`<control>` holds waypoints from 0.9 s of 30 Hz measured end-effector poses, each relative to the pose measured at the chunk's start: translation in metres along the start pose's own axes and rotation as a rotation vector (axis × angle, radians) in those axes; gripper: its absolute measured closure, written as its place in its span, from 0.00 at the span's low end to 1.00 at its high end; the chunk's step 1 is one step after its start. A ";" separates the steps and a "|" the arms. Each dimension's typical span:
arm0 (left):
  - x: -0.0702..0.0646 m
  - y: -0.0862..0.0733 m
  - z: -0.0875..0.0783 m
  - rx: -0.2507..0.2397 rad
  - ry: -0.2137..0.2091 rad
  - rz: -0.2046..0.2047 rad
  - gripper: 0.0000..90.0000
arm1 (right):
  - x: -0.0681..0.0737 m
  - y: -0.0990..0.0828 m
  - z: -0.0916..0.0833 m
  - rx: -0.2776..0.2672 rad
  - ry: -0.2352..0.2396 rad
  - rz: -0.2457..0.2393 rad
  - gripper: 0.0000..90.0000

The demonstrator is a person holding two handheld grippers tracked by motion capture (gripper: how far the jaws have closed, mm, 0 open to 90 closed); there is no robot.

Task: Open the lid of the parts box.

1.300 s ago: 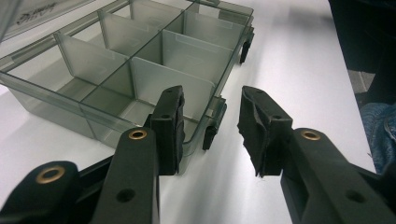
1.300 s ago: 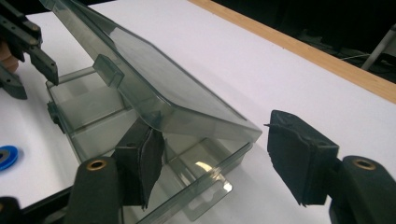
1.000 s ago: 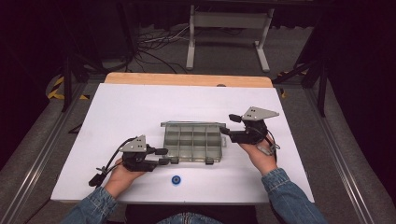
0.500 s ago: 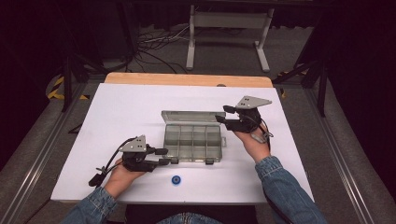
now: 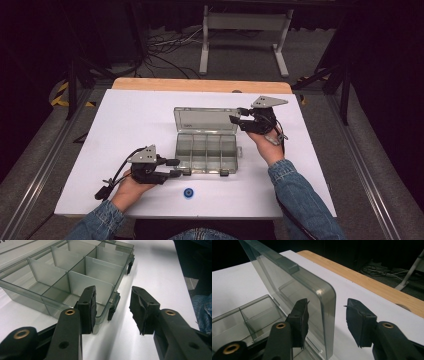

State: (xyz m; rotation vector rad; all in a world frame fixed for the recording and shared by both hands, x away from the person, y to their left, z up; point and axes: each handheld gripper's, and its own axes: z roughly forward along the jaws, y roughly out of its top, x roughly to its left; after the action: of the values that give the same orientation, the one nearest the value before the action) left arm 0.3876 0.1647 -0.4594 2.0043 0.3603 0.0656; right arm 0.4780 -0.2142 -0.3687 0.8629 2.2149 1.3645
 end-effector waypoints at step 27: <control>0.000 0.000 0.000 -0.003 -0.001 0.003 0.63 | -0.018 -0.002 0.032 0.058 -0.028 0.045 0.67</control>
State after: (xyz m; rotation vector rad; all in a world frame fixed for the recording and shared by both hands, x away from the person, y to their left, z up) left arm 0.3877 0.1648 -0.4598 2.0023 0.3559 0.0671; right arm 0.5100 -0.2065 -0.3844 0.9522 2.2361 1.3056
